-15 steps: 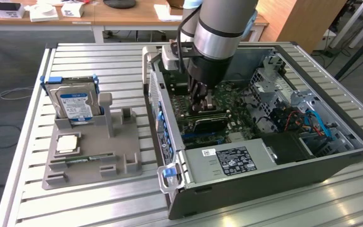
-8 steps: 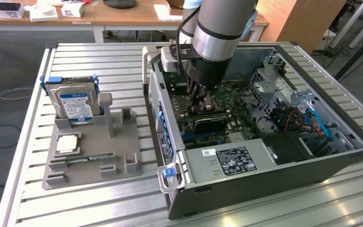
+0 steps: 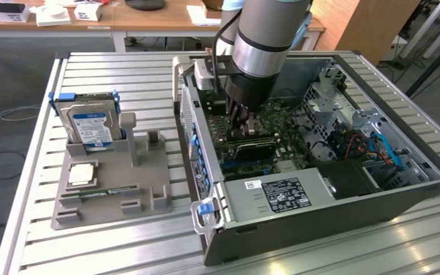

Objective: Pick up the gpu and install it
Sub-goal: 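Press down on the gpu until it lock into place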

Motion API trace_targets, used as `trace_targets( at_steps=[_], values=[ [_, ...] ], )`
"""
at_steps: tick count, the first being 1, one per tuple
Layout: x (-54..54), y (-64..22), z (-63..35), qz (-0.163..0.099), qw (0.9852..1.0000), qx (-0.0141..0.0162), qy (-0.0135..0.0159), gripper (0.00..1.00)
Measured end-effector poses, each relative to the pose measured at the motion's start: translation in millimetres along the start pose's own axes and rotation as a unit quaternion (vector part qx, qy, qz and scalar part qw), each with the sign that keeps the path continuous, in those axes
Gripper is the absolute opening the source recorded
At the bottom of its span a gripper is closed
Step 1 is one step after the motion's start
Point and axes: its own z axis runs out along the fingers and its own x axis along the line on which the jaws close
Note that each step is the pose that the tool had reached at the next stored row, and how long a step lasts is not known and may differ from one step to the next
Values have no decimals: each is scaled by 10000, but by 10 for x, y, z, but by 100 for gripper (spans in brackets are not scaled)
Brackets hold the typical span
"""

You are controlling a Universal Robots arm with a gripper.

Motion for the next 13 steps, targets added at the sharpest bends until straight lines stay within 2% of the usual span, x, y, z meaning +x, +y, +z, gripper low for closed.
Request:
trace_targets(
  at_steps=[13],
  values=[
    [-5,-2,65,0,10000,1,-2,11]
  ],
)
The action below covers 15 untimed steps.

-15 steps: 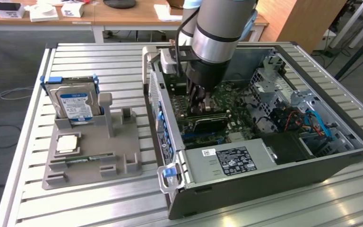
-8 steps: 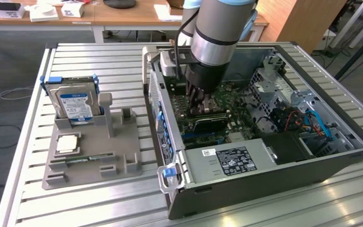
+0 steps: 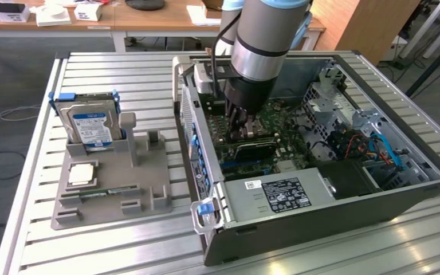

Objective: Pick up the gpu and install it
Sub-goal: 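Press down on the gpu until it lock into place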

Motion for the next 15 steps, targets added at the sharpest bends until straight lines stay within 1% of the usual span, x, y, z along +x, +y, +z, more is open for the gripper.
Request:
trace_targets(
  at_steps=[15],
  values=[
    [1,5,25,1,10000,-1,2,11]
  ],
)
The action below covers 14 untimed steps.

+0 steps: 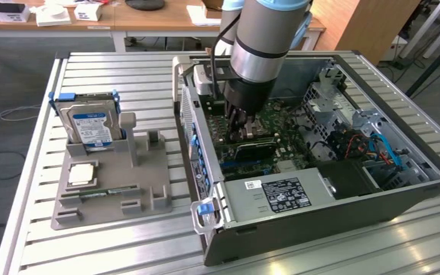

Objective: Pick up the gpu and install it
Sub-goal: 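Press down on the gpu until it lock into place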

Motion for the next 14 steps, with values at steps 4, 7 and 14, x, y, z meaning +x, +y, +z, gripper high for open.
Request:
trace_targets(
  at_steps=[4,7,14],
  values=[
    [0,1,11,0,10000,0,0,11],
    [0,1,11,0,10000,0,0,11],
    [0,1,24,0,10000,0,0,11]
  ],
)
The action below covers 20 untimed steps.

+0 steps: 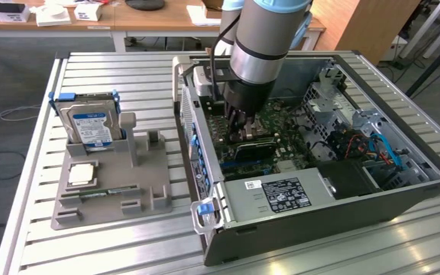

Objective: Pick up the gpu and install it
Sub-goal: 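Press down on the gpu until it lock into place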

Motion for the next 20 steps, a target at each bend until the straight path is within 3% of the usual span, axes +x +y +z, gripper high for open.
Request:
trace_targets(
  at_steps=[20],
  values=[
    [2,-1,46,0,10000,1,-1,11]
  ],
)
